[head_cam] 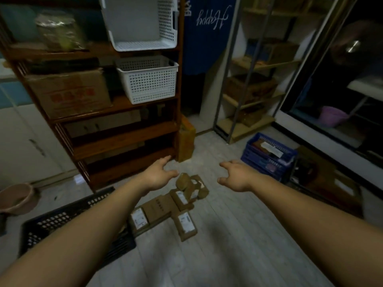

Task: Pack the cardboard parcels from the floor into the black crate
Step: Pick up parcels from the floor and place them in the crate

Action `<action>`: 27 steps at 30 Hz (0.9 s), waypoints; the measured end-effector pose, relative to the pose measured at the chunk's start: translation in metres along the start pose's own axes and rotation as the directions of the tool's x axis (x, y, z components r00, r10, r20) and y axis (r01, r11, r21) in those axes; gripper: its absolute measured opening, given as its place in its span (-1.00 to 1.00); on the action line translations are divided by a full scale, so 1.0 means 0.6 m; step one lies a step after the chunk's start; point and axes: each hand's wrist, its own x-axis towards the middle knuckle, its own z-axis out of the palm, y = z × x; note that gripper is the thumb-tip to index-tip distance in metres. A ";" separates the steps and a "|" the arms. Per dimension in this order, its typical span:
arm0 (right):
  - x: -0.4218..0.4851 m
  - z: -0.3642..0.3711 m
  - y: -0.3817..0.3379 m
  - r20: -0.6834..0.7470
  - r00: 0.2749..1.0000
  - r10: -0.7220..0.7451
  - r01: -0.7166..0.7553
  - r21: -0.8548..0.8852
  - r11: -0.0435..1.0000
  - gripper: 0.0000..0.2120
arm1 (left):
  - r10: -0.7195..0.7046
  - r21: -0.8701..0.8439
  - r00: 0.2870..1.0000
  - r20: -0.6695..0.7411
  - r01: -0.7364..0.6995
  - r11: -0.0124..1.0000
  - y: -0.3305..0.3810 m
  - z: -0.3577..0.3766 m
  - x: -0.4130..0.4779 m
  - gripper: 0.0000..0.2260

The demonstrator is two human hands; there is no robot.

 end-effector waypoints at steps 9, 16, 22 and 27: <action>0.131 0.045 0.069 0.096 0.995 0.012 -0.037 0.263 0.964 -0.29 | -0.138 0.057 0.990 0.007 0.138 0.989 -0.032 0.052 0.126 -0.39; 0.207 0.097 0.169 0.234 0.960 0.152 -0.233 0.371 0.899 -0.28 | -0.235 -0.096 0.963 0.134 0.248 0.964 -0.049 0.109 0.247 -0.50; 0.289 0.148 0.211 0.361 0.921 0.148 -0.263 0.296 0.918 -0.27 | -0.273 -0.274 0.958 0.092 0.288 0.918 -0.126 0.129 0.266 -0.76; 0.391 0.207 0.206 0.429 0.903 -0.012 -0.086 0.208 0.974 -0.32 | -0.492 -0.309 0.871 0.003 0.469 0.828 -0.188 0.175 0.281 -0.45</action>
